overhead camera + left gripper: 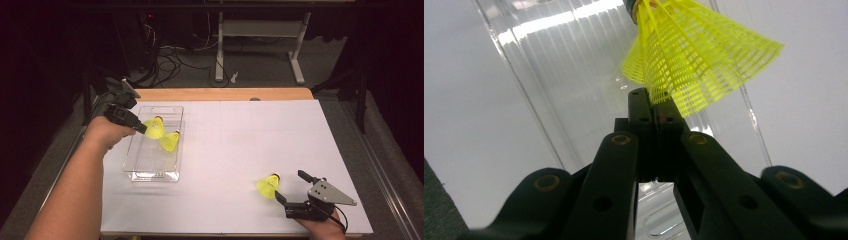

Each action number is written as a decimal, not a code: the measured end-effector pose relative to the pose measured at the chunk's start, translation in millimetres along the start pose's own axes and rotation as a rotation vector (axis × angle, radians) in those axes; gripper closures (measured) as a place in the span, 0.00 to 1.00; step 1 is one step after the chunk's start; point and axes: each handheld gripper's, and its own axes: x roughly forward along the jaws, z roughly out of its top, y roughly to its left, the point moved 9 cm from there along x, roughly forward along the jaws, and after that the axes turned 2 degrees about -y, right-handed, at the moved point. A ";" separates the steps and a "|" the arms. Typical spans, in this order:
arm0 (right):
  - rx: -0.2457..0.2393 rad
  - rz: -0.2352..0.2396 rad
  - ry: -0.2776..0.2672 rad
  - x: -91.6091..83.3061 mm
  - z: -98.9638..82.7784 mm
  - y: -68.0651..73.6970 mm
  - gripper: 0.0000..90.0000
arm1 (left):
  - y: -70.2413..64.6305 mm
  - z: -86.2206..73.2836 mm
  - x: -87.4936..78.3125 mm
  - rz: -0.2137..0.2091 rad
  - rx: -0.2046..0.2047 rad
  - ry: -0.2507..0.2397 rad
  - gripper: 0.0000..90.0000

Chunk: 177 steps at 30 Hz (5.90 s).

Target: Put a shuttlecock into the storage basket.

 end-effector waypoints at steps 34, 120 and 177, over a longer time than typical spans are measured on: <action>0.000 0.011 0.016 2.4 -4.1 2.3 0.02 | 40.2 -13.9 37.0 0.033 -0.077 0.034 1.00; -0.019 0.022 0.002 1.6 -0.2 6.7 0.02 | 9.9 -16.5 32.3 0.107 -0.007 0.094 0.55; -0.034 0.042 0.049 10.0 -2.8 19.7 0.18 | -51.1 -45.4 36.3 0.044 0.148 0.193 0.01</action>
